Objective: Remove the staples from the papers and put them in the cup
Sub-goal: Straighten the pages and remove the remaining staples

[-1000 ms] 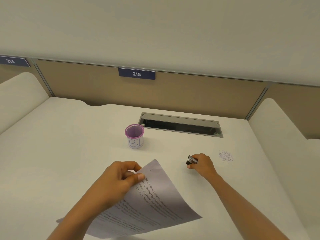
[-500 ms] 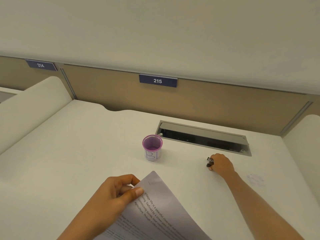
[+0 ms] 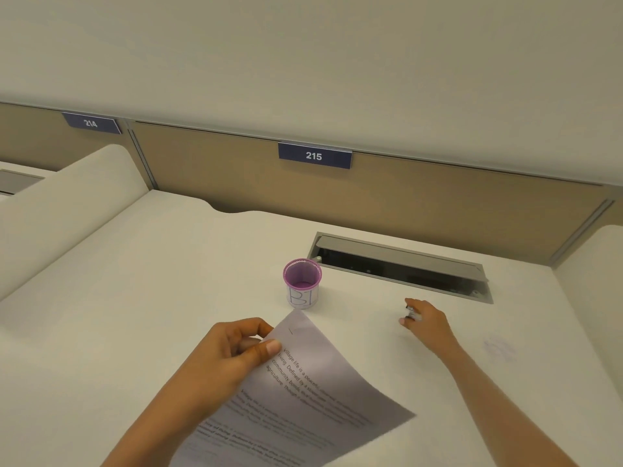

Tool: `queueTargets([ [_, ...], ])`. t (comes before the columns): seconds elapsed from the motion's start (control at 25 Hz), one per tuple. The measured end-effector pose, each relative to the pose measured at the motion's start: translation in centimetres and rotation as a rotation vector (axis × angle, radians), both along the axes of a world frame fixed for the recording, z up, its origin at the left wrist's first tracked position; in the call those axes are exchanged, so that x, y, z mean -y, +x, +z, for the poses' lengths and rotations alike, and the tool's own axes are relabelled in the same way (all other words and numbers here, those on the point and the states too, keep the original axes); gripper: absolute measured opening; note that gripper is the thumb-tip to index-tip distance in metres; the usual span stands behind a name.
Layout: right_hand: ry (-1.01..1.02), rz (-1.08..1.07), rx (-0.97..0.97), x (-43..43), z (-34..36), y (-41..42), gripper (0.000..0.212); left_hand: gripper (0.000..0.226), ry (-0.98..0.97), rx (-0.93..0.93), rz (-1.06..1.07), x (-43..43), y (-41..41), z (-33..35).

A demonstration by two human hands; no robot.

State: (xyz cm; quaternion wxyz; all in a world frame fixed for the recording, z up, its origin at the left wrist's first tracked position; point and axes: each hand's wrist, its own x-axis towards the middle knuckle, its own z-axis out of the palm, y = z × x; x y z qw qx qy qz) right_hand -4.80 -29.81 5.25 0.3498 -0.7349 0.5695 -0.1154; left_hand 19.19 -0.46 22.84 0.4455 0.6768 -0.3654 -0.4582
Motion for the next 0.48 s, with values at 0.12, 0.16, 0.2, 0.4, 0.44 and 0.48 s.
queueTargets([
  [0.12, 0.4, 0.018, 0.588, -8.0, 1.1, -0.2, 0.038, 0.019, -0.022, -0.055, 0.043, -0.4, 1.0, 0.0],
  [0.16, 0.539, 0.017, 0.743, -10.7, 1.1, -0.3, 0.038, 0.019, -0.024, -0.073, 0.054, -0.4, 1.4, 0.0],
  [0.2, 0.65, 0.009, 0.882, -13.1, 1.1, -0.2, 0.036, 0.019, -0.027, -0.093, 0.065, -0.5, 1.8, -0.1],
  [0.4, 0.762, 0.088, 1.124, -20.4, 2.7, 2.4, 0.049, 0.031, -0.007, -0.239, 0.13, -0.9, 3.9, -1.1],
  [0.44, 0.708, 0.126, 1.099, -21.0, 3.1, 3.0, 0.049, 0.032, 0.006, -0.261, 0.146, -1.1, 4.5, -1.3],
  [0.48, 0.667, 0.153, 1.075, -21.5, 3.4, 3.5, 0.046, 0.031, 0.013, -0.284, 0.173, -1.2, 5.0, -1.4],
])
